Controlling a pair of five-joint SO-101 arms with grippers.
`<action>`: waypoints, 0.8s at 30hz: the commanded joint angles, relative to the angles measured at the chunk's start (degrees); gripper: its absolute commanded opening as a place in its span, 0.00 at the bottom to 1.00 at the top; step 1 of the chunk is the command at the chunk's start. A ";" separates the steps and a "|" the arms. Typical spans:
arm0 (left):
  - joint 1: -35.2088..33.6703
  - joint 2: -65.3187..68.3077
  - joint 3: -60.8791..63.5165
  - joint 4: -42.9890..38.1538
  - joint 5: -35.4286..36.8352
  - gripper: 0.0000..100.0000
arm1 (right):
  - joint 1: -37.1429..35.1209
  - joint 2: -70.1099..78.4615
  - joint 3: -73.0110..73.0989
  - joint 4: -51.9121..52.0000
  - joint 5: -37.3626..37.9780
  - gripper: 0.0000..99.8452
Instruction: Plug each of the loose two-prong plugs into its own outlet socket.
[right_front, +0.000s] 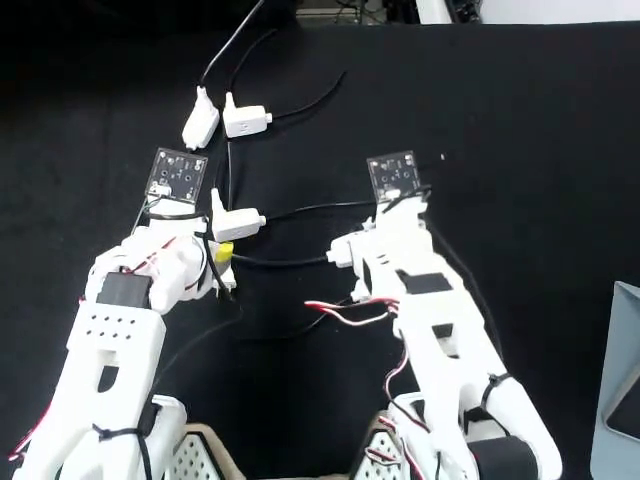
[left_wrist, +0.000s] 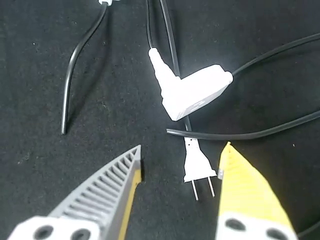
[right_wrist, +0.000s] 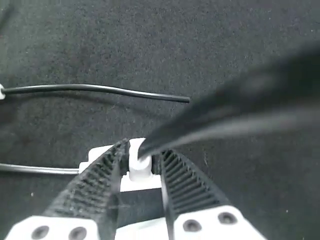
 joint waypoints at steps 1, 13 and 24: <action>-0.40 -0.26 -0.13 -0.88 -0.26 0.25 | 1.32 0.13 0.66 -1.49 1.58 0.01; -0.40 -0.26 -0.13 -0.88 -0.26 0.25 | 3.78 -0.22 0.04 2.64 1.41 0.01; -0.48 -0.26 -0.13 -0.88 -0.26 0.25 | -0.44 0.31 -2.24 9.14 -2.81 0.01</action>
